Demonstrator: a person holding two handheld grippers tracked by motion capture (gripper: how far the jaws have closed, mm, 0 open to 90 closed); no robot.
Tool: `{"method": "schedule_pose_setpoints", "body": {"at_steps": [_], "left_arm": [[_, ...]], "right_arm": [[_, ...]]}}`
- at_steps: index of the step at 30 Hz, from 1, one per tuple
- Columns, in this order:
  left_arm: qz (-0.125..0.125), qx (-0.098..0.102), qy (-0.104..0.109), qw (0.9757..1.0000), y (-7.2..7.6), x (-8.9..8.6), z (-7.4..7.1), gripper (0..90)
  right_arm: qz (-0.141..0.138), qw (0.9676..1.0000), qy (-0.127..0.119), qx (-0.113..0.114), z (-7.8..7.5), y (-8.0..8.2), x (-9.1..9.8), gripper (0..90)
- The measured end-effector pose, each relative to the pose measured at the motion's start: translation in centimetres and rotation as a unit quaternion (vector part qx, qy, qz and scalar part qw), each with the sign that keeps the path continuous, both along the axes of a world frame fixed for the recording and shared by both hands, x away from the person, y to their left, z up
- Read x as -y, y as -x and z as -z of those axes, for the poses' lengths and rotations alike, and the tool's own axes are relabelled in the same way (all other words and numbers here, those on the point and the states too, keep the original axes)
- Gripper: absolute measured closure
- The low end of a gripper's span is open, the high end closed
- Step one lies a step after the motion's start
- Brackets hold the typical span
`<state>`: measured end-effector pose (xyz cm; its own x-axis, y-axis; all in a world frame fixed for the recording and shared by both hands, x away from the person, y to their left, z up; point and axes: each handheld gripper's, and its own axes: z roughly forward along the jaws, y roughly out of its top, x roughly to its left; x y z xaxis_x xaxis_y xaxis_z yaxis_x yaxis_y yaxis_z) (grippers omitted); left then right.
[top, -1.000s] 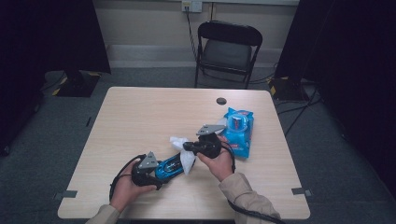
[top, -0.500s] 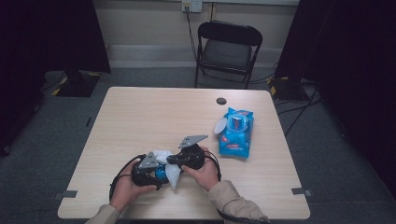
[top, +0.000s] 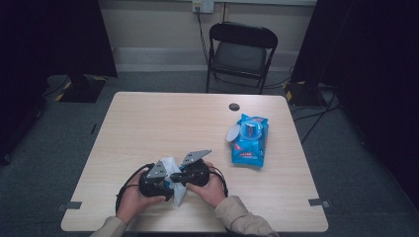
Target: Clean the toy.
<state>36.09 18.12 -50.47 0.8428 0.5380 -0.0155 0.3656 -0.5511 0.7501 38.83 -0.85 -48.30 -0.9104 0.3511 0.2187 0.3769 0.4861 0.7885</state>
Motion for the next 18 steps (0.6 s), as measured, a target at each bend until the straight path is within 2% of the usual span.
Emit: {"method": "schedule_pose_setpoints", "body": {"at_steps": [13, 18], "left_arm": [[0.0, -0.001, 0.001, 1.0, 0.0, 0.0, 0.0, 25.6], [0.001, 0.0, -0.001, 1.0, 0.0, 0.0, 0.0, 25.6]], "right_arm": [[-0.008, 1.0, 0.002, 0.001, 0.4, 0.1, 0.6, 86.8], [-0.006, 1.0, 0.005, 0.004, 0.2, 0.2, 1.5, 86.8]]}}
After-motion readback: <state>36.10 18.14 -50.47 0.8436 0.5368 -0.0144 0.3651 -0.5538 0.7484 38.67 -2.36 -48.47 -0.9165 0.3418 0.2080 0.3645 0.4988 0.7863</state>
